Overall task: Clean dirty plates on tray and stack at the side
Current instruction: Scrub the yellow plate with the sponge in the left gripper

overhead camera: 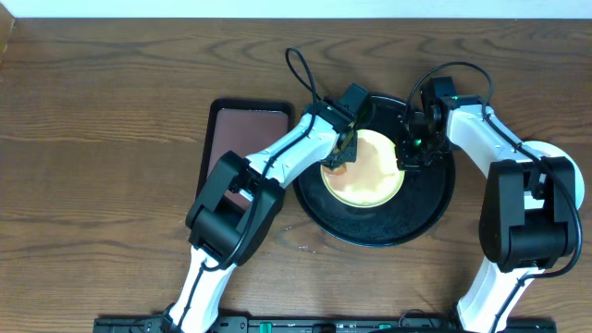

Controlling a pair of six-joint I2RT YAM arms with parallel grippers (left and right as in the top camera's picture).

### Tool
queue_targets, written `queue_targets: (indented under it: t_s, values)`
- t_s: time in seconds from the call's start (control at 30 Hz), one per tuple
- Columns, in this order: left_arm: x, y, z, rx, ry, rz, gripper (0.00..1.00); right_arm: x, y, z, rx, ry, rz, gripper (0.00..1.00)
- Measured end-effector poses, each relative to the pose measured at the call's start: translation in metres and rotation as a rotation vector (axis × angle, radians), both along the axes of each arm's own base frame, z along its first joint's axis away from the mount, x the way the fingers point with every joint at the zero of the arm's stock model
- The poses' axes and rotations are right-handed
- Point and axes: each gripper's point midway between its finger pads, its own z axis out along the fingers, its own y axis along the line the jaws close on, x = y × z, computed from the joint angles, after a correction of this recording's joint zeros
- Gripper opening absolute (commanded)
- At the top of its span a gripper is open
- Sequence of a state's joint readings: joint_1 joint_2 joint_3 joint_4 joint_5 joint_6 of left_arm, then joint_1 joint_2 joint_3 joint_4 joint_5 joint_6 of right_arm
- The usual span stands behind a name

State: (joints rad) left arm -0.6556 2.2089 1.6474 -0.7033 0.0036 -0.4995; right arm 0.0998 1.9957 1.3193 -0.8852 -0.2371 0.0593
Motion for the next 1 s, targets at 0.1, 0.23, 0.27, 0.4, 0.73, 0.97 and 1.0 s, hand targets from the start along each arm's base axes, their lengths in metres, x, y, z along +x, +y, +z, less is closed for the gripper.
queue_targets:
  t_s: [0.1, 0.23, 0.27, 0.4, 0.73, 0.97, 1.0]
  values:
    - [-0.004, -0.005, 0.0, -0.032, 0.025, -0.002, 0.07, -0.001, 0.0, 0.0, -0.001, 0.004, -0.004, 0.01]
    - [-0.003, -0.021, 0.002, -0.158, 0.064, 0.051, 0.08, -0.003, -0.003, -0.001, -0.016, 0.014, -0.018, 0.01]
    - [-0.002, -0.029, 0.002, -0.202, 0.068, 0.065, 0.08, -0.004, -0.003, -0.001, -0.019, 0.019, -0.021, 0.01]
    - [-0.006, -0.062, 0.005, -0.352, 0.108, 0.089, 0.08, -0.005, -0.004, -0.001, -0.025, 0.026, -0.029, 0.01]
    - [-0.08, -0.084, 0.002, -0.385, 0.404, 0.086, 0.07, -0.005, -0.005, -0.001, -0.027, 0.028, -0.035, 0.01]
    - [-0.102, -0.068, 0.001, -0.323, 0.494, 0.057, 0.07, -0.004, -0.005, -0.001, -0.026, 0.026, -0.035, 0.01]
    - [-0.102, -0.066, 0.0, -0.31, 0.491, 0.053, 0.08, -0.004, -0.005, -0.001, -0.026, 0.026, -0.035, 0.01]
